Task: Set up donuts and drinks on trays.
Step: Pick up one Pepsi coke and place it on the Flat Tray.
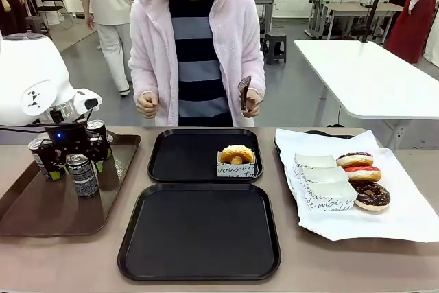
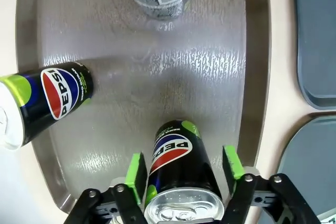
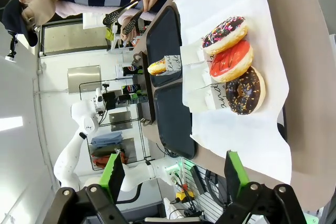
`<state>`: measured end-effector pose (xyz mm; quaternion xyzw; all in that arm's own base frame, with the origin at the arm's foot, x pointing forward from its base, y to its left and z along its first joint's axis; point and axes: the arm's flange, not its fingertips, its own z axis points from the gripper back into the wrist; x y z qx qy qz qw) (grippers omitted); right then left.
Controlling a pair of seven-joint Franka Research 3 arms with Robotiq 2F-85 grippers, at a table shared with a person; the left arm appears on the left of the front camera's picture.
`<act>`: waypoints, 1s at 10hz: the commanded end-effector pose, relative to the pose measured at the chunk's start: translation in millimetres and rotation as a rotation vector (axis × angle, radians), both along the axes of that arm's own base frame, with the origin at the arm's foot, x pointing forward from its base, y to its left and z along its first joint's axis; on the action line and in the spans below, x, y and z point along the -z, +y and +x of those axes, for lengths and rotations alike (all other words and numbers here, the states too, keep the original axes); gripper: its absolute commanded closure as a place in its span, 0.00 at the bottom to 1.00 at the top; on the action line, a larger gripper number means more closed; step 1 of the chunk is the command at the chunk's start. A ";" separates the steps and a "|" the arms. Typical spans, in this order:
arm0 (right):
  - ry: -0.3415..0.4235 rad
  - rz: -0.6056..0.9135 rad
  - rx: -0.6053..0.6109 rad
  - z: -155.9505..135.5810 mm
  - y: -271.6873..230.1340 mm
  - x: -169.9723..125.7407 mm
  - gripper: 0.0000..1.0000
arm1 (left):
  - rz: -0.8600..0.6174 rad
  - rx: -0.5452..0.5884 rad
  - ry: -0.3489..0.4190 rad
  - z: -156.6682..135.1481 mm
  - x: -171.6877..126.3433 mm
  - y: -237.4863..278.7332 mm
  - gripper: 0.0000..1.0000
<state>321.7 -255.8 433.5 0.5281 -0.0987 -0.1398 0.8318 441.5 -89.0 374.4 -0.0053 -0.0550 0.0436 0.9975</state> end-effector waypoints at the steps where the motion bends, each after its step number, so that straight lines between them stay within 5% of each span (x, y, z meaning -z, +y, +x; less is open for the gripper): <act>1: -0.013 0.013 -0.001 0.0 0.7 1.5 0.00 | 0.015 0.024 -0.029 -0.8 -2.7 0.4 1.00; 4: -0.013 0.013 -0.001 0.0 0.7 1.5 0.00 | 0.021 0.032 -0.018 -1.1 -6.6 1.4 0.93; 6: -0.013 0.013 -0.001 0.0 0.7 1.5 0.00 | 0.027 0.036 0.015 -1.0 -26.6 -0.2 1.00; 10: -0.013 0.013 -0.001 0.0 0.7 1.5 0.00 | 0.080 0.109 -0.015 -30.0 -123.1 -15.6 1.00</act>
